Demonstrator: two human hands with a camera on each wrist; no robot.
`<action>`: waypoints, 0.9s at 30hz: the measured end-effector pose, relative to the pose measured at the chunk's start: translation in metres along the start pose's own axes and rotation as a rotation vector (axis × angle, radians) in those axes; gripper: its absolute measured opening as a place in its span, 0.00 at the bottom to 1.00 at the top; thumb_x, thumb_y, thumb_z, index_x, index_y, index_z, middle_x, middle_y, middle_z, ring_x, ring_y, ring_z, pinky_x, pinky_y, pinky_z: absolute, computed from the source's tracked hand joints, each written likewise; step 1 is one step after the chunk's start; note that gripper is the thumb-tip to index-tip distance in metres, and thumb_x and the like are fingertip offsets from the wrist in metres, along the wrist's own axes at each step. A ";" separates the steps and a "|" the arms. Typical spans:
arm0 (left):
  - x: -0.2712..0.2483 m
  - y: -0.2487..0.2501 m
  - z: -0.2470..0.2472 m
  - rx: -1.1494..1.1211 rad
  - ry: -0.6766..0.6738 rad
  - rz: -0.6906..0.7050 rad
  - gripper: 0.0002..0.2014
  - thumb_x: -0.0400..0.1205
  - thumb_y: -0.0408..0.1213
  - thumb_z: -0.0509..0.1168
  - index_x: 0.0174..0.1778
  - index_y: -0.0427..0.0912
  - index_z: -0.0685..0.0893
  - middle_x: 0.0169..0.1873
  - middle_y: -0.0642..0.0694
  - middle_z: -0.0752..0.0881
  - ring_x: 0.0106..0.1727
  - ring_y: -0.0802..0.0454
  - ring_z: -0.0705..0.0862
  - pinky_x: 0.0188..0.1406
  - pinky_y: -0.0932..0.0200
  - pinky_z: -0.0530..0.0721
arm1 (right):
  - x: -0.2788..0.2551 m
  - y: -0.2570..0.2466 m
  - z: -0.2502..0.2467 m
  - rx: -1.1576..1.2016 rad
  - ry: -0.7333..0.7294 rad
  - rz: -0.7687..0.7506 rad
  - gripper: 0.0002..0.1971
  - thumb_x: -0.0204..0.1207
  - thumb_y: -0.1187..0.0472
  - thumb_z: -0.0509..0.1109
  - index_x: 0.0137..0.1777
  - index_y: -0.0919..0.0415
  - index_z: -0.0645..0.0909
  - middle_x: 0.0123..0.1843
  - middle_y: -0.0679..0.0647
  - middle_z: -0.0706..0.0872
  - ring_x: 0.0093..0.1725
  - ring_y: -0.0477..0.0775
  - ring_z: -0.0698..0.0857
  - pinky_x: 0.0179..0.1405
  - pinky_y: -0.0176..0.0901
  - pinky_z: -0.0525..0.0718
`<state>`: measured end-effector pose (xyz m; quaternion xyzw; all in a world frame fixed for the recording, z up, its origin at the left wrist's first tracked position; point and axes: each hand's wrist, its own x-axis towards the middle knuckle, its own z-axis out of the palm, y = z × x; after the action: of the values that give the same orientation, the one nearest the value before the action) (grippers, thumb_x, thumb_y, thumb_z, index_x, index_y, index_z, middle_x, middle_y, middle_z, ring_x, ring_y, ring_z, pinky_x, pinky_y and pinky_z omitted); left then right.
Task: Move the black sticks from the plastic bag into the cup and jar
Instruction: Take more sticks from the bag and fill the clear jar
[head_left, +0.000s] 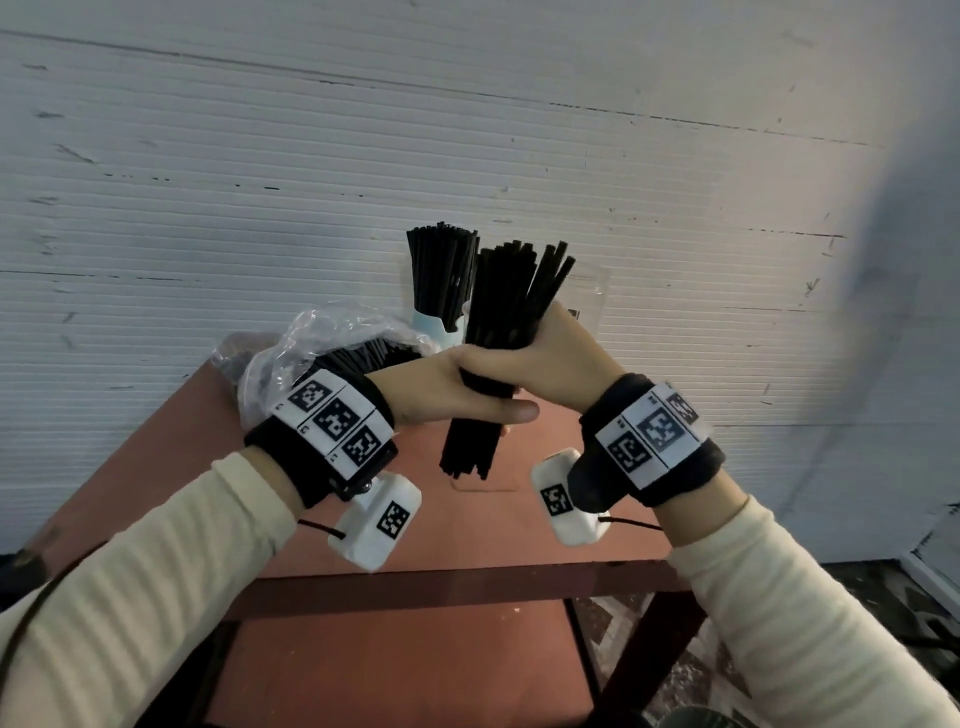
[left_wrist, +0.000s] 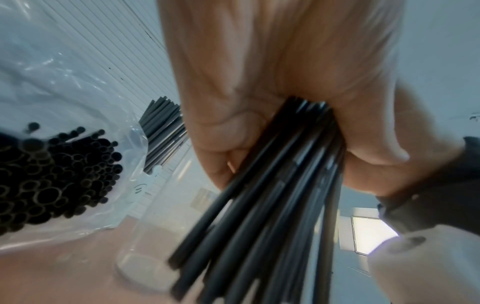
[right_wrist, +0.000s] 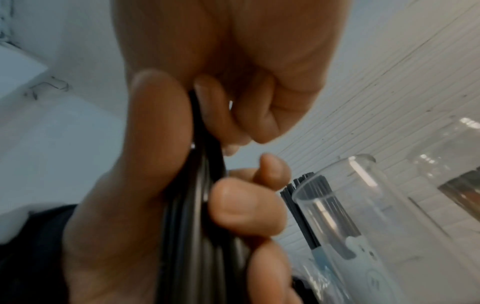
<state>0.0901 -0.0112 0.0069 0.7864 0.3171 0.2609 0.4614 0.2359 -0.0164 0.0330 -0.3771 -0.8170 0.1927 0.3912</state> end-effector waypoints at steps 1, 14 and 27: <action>0.005 0.000 0.000 -0.016 0.033 0.010 0.12 0.77 0.33 0.74 0.48 0.28 0.83 0.40 0.32 0.82 0.46 0.47 0.84 0.54 0.50 0.86 | 0.003 0.000 -0.003 -0.012 0.019 -0.013 0.11 0.71 0.64 0.75 0.34 0.66 0.76 0.28 0.54 0.77 0.29 0.46 0.79 0.31 0.44 0.79; 0.071 -0.036 -0.024 0.091 0.591 -0.181 0.62 0.62 0.44 0.85 0.83 0.47 0.48 0.79 0.45 0.63 0.78 0.48 0.66 0.73 0.55 0.69 | 0.073 0.012 -0.070 0.122 0.560 0.030 0.14 0.67 0.63 0.72 0.28 0.58 0.69 0.26 0.49 0.73 0.26 0.45 0.74 0.26 0.37 0.74; 0.070 -0.060 -0.030 0.125 0.611 -0.202 0.45 0.65 0.48 0.82 0.77 0.47 0.68 0.72 0.50 0.76 0.73 0.52 0.75 0.69 0.54 0.74 | 0.102 0.062 -0.035 -0.245 -0.185 0.543 0.15 0.68 0.51 0.79 0.33 0.60 0.81 0.23 0.51 0.81 0.21 0.47 0.77 0.24 0.35 0.76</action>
<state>0.0998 0.0796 -0.0249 0.6632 0.5329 0.4177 0.3191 0.2503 0.1024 0.0675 -0.6068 -0.7357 0.2238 0.2010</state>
